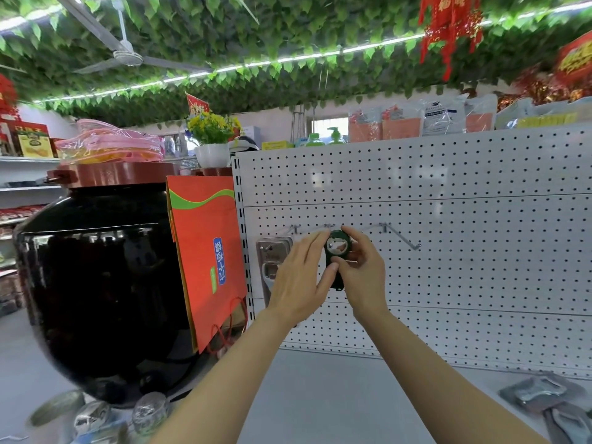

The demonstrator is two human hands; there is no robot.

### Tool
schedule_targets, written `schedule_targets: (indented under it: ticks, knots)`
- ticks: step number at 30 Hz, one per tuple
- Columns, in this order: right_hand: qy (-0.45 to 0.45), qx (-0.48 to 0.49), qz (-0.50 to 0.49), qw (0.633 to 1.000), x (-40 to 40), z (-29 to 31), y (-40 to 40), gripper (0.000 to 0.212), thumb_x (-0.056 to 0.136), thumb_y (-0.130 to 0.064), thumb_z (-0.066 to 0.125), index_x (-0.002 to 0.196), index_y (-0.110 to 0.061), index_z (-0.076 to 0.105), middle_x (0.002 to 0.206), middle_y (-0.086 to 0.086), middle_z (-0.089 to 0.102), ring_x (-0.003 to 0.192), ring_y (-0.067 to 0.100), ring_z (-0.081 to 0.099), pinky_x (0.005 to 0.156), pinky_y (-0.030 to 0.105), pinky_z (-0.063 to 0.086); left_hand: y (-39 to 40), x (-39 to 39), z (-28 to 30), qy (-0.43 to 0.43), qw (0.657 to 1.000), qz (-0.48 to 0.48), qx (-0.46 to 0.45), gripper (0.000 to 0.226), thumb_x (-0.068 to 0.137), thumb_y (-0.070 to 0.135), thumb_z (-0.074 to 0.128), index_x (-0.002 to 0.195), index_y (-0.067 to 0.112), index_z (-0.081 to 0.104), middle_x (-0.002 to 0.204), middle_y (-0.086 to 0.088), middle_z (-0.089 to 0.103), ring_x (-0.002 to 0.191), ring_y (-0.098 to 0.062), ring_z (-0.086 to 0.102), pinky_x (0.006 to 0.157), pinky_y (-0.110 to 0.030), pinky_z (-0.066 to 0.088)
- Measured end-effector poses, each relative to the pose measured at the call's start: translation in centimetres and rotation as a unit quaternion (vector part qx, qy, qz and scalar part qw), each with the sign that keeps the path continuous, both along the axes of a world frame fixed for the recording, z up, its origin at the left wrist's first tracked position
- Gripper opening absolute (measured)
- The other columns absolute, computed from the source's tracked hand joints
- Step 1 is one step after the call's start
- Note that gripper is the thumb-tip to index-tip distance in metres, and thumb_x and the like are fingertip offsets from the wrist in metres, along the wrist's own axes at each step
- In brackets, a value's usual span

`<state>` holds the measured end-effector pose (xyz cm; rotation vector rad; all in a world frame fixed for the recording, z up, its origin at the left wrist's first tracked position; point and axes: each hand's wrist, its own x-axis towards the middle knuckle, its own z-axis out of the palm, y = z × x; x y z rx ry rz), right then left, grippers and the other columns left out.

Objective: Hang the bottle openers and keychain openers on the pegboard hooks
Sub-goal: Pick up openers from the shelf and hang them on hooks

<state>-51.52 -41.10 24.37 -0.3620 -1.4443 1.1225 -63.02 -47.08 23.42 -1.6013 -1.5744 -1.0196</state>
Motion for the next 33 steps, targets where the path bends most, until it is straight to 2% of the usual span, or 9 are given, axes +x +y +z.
schedule_targets:
  ticks: [4, 9, 17, 20, 23, 25, 27, 30, 33]
  knots:
    - [-0.007, 0.001, 0.007, 1.0, -0.1, 0.1, 0.3, 0.053, 0.08, 0.008, 0.063, 0.117, -0.03, 0.064, 0.104, -0.004, 0.07, 0.09, 0.012, 0.066, 0.082, 0.028, 0.056, 0.0, 0.2, -0.2, -0.016, 1.0, 0.002, 0.002, 0.057, 0.1, 0.039, 0.04, 0.151, 0.016, 0.033, 0.151, 0.002, 0.038, 0.142, 0.0, 0.02, 0.111, -0.014, 0.021]
    - [-0.03, -0.018, -0.003, 0.999, -0.3, -0.5, 0.7, 0.055, 0.08, 0.009, 0.061, 0.119, -0.03, 0.064, 0.104, -0.004, 0.069, 0.088, 0.011, 0.065, 0.083, 0.031, 0.057, 0.2, -0.1, -0.5, -0.023, 0.999, 0.012, -0.04, 0.058, 0.1, 0.044, 0.038, 0.151, 0.018, 0.034, 0.149, 0.003, 0.04, 0.138, -0.011, 0.036, 0.107, -0.026, 0.037]
    - [-0.081, -0.005, -0.035, 0.996, -1.1, -0.4, 1.7, 0.057, 0.08, 0.007, 0.059, 0.123, -0.03, 0.061, 0.105, -0.005, 0.067, 0.091, 0.011, 0.065, 0.087, 0.032, 0.055, 0.7, -0.5, 0.0, -0.051, 0.994, 0.016, -0.094, 0.055, 0.103, 0.042, 0.038, 0.153, 0.021, 0.03, 0.153, 0.006, 0.034, 0.142, -0.01, 0.029, 0.106, -0.032, 0.04]
    - [-0.097, -0.002, -0.044, 0.994, -1.5, -0.2, 2.2, 0.058, 0.081, 0.008, 0.059, 0.126, -0.029, 0.059, 0.102, -0.006, 0.067, 0.09, 0.01, 0.065, 0.085, 0.027, 0.054, 0.7, -0.4, 0.4, -0.048, 0.993, 0.022, -0.109, 0.056, 0.103, 0.044, 0.036, 0.153, 0.022, 0.029, 0.153, 0.006, 0.032, 0.143, -0.011, 0.028, 0.106, -0.033, 0.042]
    - [-0.101, 0.003, -0.046, 0.994, -1.5, -0.3, 2.6, 0.055, 0.082, 0.009, 0.057, 0.122, -0.029, 0.059, 0.093, -0.014, 0.065, 0.083, 0.0, 0.063, 0.072, 0.011, 0.05, 0.7, -0.2, 0.6, -0.056, 0.991, 0.027, -0.121, 0.056, 0.104, 0.044, 0.036, 0.154, 0.024, 0.026, 0.156, 0.008, 0.029, 0.144, -0.01, 0.026, 0.103, -0.033, 0.042]
    - [-0.108, 0.012, -0.058, 0.992, -1.4, -0.4, 2.7, 0.053, 0.084, 0.008, 0.059, 0.121, -0.03, 0.058, 0.091, -0.014, 0.064, 0.082, -0.001, 0.063, 0.068, 0.006, 0.049, 0.6, -0.1, 0.5, -0.06, 0.99, 0.028, -0.127, 0.056, 0.104, 0.044, 0.035, 0.155, 0.025, 0.023, 0.158, 0.009, 0.027, 0.144, -0.01, 0.024, 0.104, -0.032, 0.04]
    - [-0.122, 0.02, -0.072, 0.99, -1.2, -0.7, 2.8, 0.052, 0.085, 0.003, 0.063, 0.129, -0.023, 0.055, 0.102, -0.006, 0.066, 0.092, 0.007, 0.063, 0.079, 0.013, 0.051, 0.5, -0.1, 0.3, -0.069, 0.989, 0.022, -0.126, 0.057, 0.104, 0.045, 0.036, 0.156, 0.026, 0.021, 0.158, 0.008, 0.027, 0.144, -0.01, 0.024, 0.107, -0.032, 0.037]
    - [-0.166, 0.059, -0.119, 0.977, -0.3, -1.6, 3.1, 0.055, 0.087, -0.008, 0.066, 0.137, -0.02, 0.049, 0.124, -0.002, 0.059, 0.112, 0.011, 0.056, 0.099, 0.03, 0.047, 0.3, -0.4, -0.5, -0.076, 0.989, 0.025, -0.123, 0.06, 0.103, 0.045, 0.037, 0.156, 0.023, 0.021, 0.157, 0.005, 0.03, 0.142, -0.014, 0.028, 0.113, -0.034, 0.034]
    - [-0.221, 0.104, -0.162, 0.956, 1.8, -2.9, 3.4, 0.053, 0.092, -0.015, 0.063, 0.14, -0.02, 0.044, 0.137, -0.003, 0.05, 0.123, 0.012, 0.05, 0.1, 0.026, 0.04, -0.3, -0.4, -1.8, -0.072, 0.987, 0.063, -0.129, 0.063, 0.103, 0.045, 0.037, 0.156, 0.016, 0.021, 0.158, -0.001, 0.031, 0.143, -0.019, 0.028, 0.118, -0.038, 0.028]
